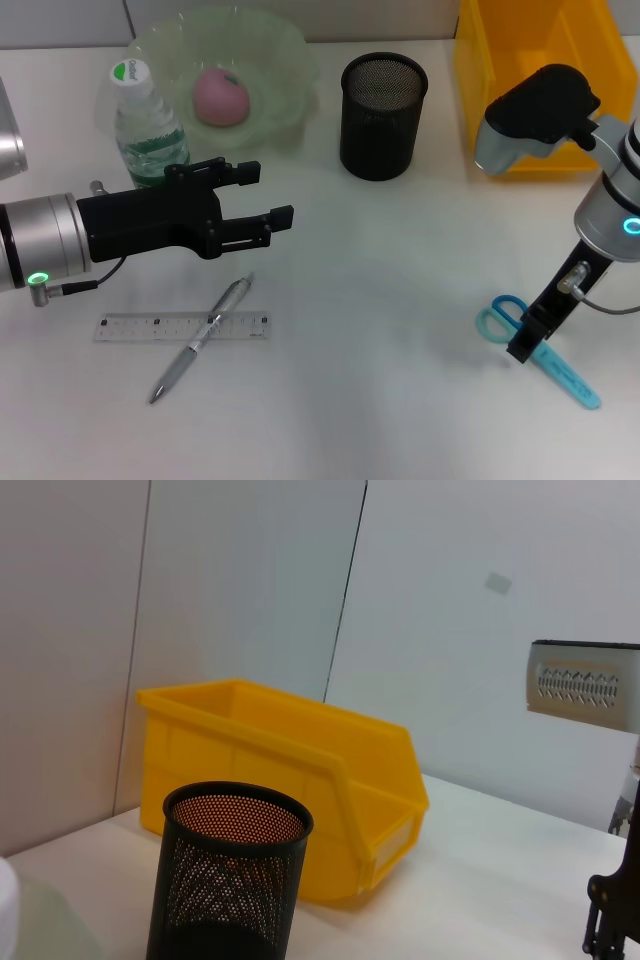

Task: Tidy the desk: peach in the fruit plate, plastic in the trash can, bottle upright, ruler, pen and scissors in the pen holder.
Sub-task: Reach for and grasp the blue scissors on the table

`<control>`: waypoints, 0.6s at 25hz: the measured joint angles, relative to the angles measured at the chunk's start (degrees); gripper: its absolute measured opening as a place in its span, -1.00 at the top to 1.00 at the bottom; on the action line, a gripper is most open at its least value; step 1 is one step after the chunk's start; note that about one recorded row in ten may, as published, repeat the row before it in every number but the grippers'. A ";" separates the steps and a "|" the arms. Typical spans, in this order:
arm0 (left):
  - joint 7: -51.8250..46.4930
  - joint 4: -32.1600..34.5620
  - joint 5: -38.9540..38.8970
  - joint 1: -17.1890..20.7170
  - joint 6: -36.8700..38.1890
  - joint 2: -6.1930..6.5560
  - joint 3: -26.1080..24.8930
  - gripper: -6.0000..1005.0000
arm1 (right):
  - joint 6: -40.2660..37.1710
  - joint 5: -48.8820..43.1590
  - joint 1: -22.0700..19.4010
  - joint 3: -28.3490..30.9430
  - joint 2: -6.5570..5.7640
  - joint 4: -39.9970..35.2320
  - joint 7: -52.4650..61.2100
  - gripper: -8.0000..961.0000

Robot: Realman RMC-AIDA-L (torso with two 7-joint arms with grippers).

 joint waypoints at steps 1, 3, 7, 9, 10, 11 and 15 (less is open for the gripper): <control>0.00 -0.10 -0.01 -0.03 0.00 0.00 -0.06 -0.56 | -0.40 0.00 0.07 -0.20 0.00 0.00 -0.07 -0.42; 0.00 -0.11 -0.03 -0.05 0.01 0.00 -0.07 -0.56 | -0.51 0.00 0.08 -0.43 0.00 0.00 -0.05 -0.39; 0.00 -0.11 -0.05 -0.06 0.01 0.00 -0.12 -0.56 | -0.71 0.00 0.06 -1.73 0.00 -0.03 0.14 -0.15; 0.00 -0.11 -0.07 -0.06 0.01 0.00 -0.11 -0.56 | -0.73 0.00 -0.01 -2.02 0.00 -0.07 0.26 -0.01; 0.00 -0.11 -0.07 -0.06 0.01 0.00 -0.10 -0.56 | -0.74 0.00 -0.02 -2.05 0.00 -0.07 0.34 0.07; 0.00 -0.11 -0.08 -0.06 0.01 0.00 -0.11 -0.56 | -0.77 -0.03 0.00 -2.09 0.00 -0.03 0.49 0.13; 0.00 -0.11 -0.08 -0.06 0.01 0.00 -0.18 -0.56 | -0.81 -0.18 0.01 -2.15 0.00 0.04 0.61 0.39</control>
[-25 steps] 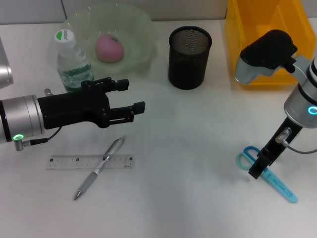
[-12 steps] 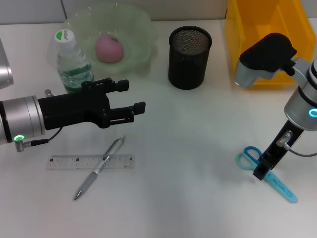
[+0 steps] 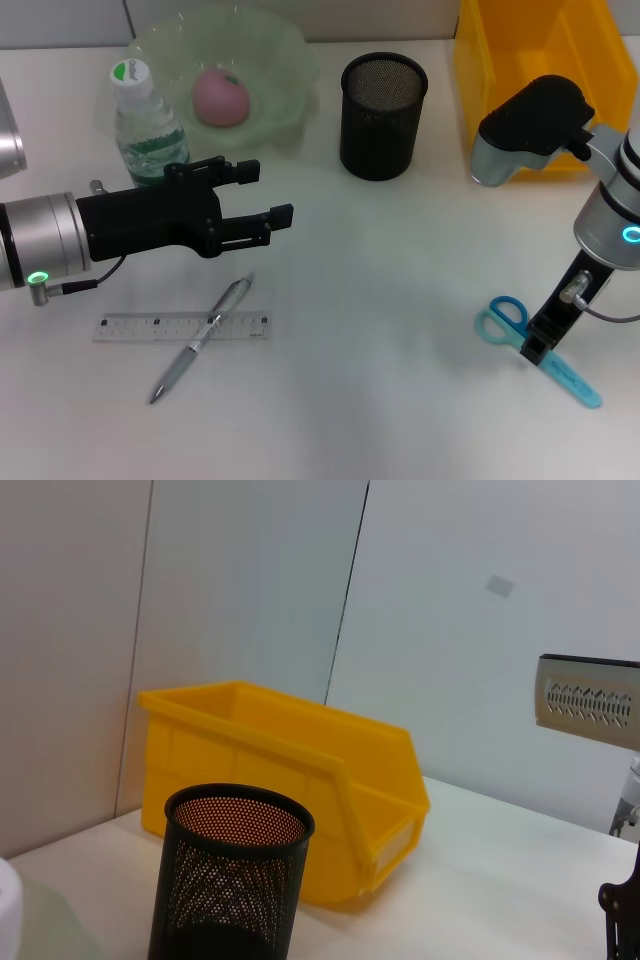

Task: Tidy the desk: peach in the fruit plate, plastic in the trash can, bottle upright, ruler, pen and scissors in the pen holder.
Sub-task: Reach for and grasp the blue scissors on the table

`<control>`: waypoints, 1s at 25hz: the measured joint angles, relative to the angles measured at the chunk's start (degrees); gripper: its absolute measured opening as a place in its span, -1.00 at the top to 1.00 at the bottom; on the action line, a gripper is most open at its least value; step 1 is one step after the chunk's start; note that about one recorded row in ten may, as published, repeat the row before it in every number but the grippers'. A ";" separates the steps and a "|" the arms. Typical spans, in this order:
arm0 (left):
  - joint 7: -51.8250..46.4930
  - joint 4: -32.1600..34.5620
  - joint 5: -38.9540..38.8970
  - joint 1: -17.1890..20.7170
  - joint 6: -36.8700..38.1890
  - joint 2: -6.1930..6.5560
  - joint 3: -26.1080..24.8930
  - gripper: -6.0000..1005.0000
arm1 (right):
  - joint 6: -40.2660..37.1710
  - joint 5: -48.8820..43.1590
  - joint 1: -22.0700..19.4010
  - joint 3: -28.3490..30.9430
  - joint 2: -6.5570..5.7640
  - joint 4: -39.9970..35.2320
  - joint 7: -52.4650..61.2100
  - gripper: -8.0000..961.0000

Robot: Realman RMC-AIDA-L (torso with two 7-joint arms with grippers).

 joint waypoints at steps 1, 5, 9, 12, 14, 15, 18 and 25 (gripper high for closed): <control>0.00 0.00 0.00 0.00 0.00 0.00 0.00 -0.56 | -0.02 -0.05 0.00 0.00 0.00 0.03 0.05 0.39; 0.00 0.00 0.00 0.00 0.00 0.00 0.01 -0.56 | -0.02 -0.07 -0.04 -0.25 0.00 0.04 0.13 0.38; 0.01 0.00 0.00 -0.16 0.00 0.00 0.04 -0.56 | 0.01 -0.10 -0.04 -2.36 0.00 0.05 0.95 0.39; 0.51 0.00 -0.05 -0.23 0.00 0.00 0.08 -0.56 | 0.20 -0.10 0.00 -2.91 -0.01 0.05 1.14 0.39; 0.58 0.00 -0.22 -0.22 0.01 0.00 0.18 -0.56 | 0.40 -0.10 0.04 -2.97 0.00 0.05 1.24 0.39; 0.58 0.00 -0.22 -0.22 0.01 0.00 0.18 -0.56 | 0.40 -0.10 0.04 -2.97 0.00 0.05 1.24 0.39; 0.60 0.00 -0.42 -0.10 0.01 0.00 0.23 -0.56 | 0.47 -0.10 0.05 -3.04 0.00 0.05 1.28 0.40; 0.97 -0.02 -0.55 0.00 0.01 0.00 0.11 -0.56 | 1.05 -0.04 0.04 -3.34 -0.01 0.04 1.30 0.43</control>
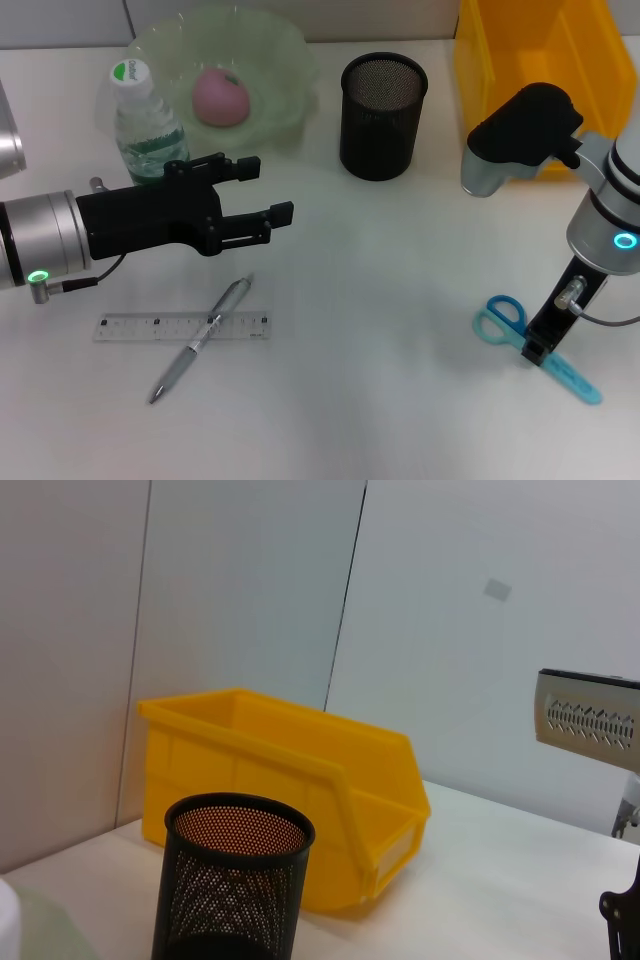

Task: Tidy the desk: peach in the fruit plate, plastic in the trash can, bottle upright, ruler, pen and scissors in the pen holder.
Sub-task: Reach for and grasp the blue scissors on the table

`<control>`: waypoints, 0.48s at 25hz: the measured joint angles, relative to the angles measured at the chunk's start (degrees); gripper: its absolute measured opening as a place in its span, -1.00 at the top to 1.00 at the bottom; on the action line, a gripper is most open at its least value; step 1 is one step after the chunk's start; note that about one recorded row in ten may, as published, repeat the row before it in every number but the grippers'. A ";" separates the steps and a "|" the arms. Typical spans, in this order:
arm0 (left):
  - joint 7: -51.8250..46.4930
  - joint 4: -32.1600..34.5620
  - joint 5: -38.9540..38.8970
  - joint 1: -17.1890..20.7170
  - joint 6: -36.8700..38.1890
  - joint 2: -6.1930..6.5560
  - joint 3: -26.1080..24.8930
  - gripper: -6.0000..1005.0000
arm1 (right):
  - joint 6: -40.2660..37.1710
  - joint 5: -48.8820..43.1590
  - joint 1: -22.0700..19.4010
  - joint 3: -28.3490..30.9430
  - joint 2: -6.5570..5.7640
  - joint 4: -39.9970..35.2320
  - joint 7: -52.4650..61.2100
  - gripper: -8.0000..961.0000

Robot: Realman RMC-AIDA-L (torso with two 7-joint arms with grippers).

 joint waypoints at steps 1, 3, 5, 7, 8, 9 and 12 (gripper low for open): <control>0.15 -0.04 -0.01 0.00 0.00 0.00 -0.02 -0.56 | 0.17 0.01 0.00 -0.31 0.00 -0.01 0.00 0.45; 0.32 -0.36 -0.03 -0.04 -0.01 0.00 -0.05 -0.56 | 0.23 0.03 0.00 -0.38 0.00 -0.01 0.00 0.50; 0.33 -0.48 -0.04 -0.09 -0.01 0.00 -0.06 -0.56 | 0.33 0.07 0.00 -0.39 0.00 -0.01 0.00 0.54; 0.37 -0.71 -0.05 -0.21 -0.01 0.05 -0.07 -0.56 | 0.57 0.14 -0.02 -0.41 0.00 -0.01 0.00 0.54; 0.39 -0.71 -0.06 -0.22 -0.01 0.06 -0.07 -0.56 | 0.72 0.16 -0.03 -0.42 0.01 -0.01 -0.03 0.54; 0.39 -0.71 -0.06 -0.22 -0.01 0.06 -0.07 -0.56 | 0.85 0.17 -0.09 -0.42 0.01 -0.04 -0.07 0.54; 0.51 -0.71 -0.15 -0.24 -0.01 0.09 -0.12 -0.56 | 1.28 0.21 -0.45 -0.13 0.01 -0.57 -0.19 0.54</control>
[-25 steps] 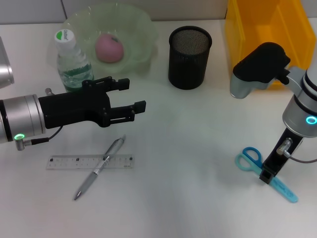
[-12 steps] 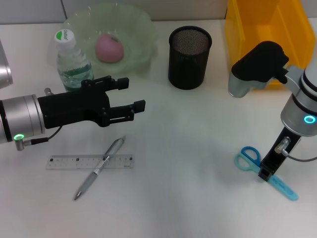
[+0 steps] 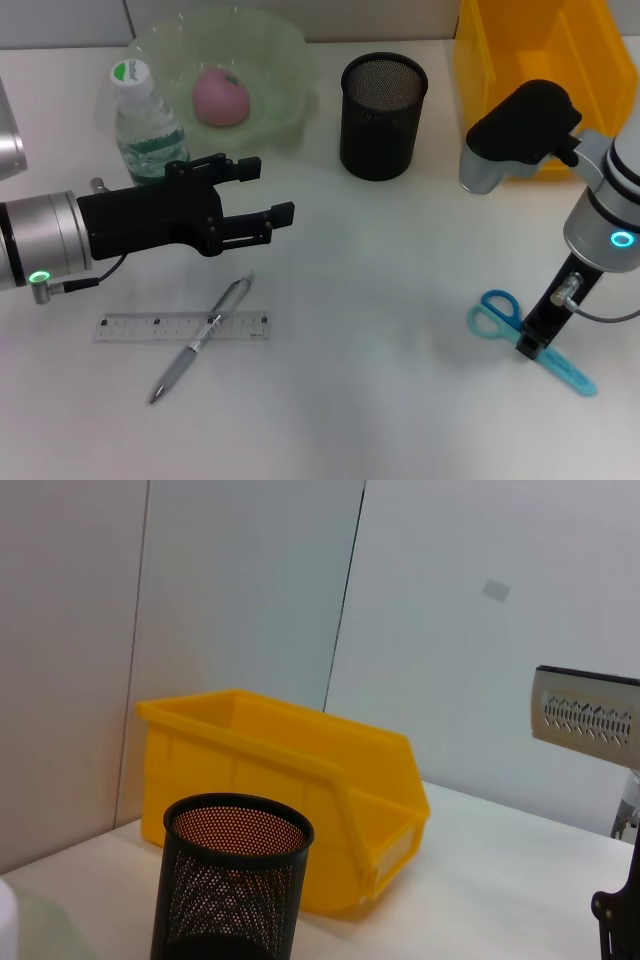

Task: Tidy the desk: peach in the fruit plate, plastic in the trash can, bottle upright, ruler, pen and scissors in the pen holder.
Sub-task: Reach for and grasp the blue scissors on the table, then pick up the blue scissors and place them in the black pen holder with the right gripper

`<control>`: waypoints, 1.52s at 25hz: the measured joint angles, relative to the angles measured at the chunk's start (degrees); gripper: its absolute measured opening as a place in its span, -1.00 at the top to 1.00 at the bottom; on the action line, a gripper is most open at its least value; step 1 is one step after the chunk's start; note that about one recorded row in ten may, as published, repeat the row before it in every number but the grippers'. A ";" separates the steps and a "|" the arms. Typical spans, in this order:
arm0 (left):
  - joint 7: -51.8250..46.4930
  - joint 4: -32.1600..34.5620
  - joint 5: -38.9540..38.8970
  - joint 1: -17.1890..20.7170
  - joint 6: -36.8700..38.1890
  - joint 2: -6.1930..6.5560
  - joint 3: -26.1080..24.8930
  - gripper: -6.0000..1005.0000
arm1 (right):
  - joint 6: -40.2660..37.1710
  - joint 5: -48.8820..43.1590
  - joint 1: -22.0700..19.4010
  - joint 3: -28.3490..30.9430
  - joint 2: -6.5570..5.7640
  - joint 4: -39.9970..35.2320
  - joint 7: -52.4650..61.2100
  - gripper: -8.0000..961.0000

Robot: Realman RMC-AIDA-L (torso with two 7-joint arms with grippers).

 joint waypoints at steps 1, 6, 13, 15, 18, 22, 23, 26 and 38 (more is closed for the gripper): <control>0.01 0.00 -0.03 -0.01 0.00 0.00 -0.01 -0.56 | 0.18 0.01 -0.19 0.15 0.01 -0.39 -0.04 0.54; 0.18 0.02 -1.35 0.03 0.01 0.04 -0.04 -0.56 | 0.48 0.15 -2.65 0.70 -0.04 -4.98 -0.43 0.54; 1.49 0.07 -4.35 0.82 0.38 0.17 -0.04 -0.56 | 1.82 3.23 -8.56 4.53 -0.31 -15.17 -1.50 0.54; 1.50 0.07 -4.46 0.85 0.40 0.20 -0.03 -0.56 | 2.15 5.38 -9.78 7.24 -0.29 -16.68 -2.93 0.54; 1.51 0.05 -4.48 0.85 0.43 0.20 -0.03 -0.56 | 2.88 9.34 -11.51 11.38 -0.26 -17.62 -5.47 0.54; 1.51 0.03 -4.49 0.86 0.50 0.18 -0.03 -0.56 | 4.14 14.65 -13.61 15.98 -0.28 -17.91 -9.53 0.54; 1.51 0.03 -4.49 0.85 0.50 0.18 -0.03 -0.56 | 4.59 16.16 -14.18 17.27 -0.28 -17.97 -10.83 0.54; 1.51 0.03 -4.49 0.87 0.46 0.11 -0.03 -0.56 | 7.01 24.34 -17.16 21.77 -0.24 -17.11 -16.81 0.54; 1.51 0.03 -4.48 0.85 0.43 0.09 -0.03 -0.56 | 9.83 47.13 -24.21 30.51 -0.28 -8.98 -37.71 0.54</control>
